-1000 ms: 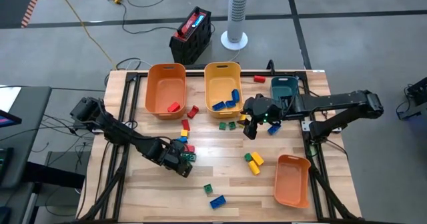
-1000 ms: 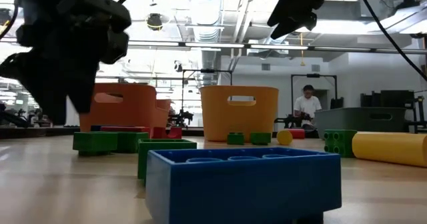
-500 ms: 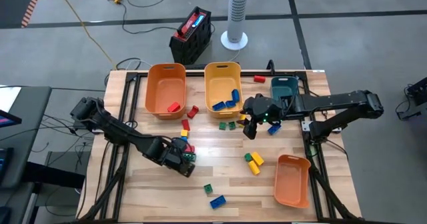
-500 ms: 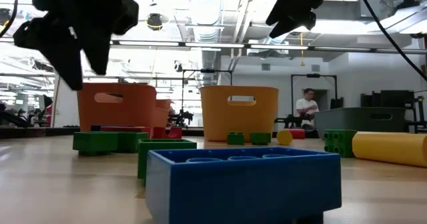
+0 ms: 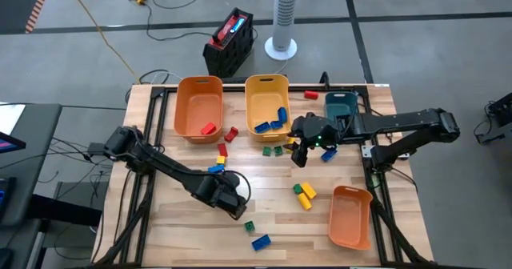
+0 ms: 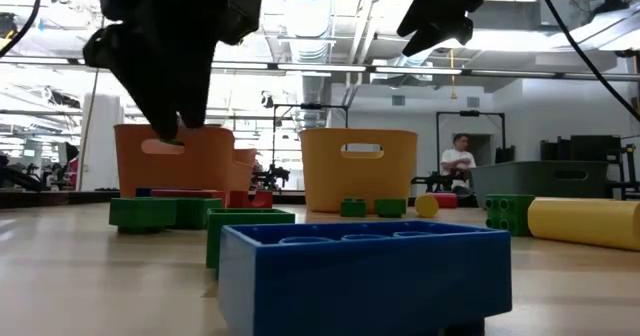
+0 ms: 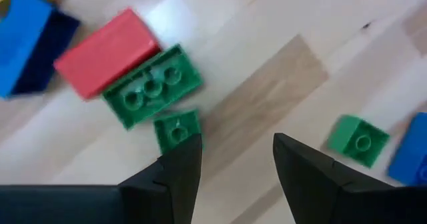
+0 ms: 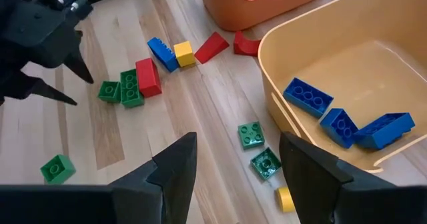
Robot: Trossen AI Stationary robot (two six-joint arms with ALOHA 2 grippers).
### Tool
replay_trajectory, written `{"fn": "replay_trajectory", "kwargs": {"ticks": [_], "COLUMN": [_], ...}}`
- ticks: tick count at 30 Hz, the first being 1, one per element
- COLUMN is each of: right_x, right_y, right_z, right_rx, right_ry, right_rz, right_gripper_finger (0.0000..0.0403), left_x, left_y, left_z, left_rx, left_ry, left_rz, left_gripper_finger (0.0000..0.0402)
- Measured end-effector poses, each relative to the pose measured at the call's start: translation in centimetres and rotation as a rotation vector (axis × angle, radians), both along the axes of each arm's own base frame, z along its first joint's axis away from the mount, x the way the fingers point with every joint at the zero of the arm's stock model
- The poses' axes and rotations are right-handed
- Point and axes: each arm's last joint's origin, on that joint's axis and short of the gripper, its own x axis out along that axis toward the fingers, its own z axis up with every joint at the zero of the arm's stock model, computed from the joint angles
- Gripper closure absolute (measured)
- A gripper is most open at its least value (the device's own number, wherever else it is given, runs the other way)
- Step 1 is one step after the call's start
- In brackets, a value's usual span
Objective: Sort blocks
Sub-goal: Put the green game piece into the blue bin
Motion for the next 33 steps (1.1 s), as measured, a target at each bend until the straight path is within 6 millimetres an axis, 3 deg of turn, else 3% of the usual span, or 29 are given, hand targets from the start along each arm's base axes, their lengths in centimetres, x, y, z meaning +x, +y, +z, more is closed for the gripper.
{"fn": "replay_trajectory", "kwargs": {"ticks": [10,15,24,33], "right_x": [0.1,0.1,0.1,0.1], "right_y": [-0.2,-0.2,-0.2,-0.2], "right_z": [0.1,0.1,0.1,0.1], "right_rx": [-0.023,-0.038,-0.039,-0.039], "right_ry": [-0.006,-0.009,-0.008,-0.008], "right_rz": [0.014,0.027,0.029,0.029], "right_gripper_finger": [0.0177,0.0177,0.0177,0.0177], "left_x": [-0.9,-1.6,-1.0,-1.0], "left_y": [0.4,0.5,0.8,1.9], "left_z": [-2.5,-3.4,-3.3,-5.9], "left_rx": [-0.051,-0.066,-0.079,-0.150], "left_ry": [0.049,0.108,0.061,0.028], "left_rz": [0.156,0.178,0.195,0.189], "left_gripper_finger": [0.0215,0.0185,0.0103,0.0091]}}
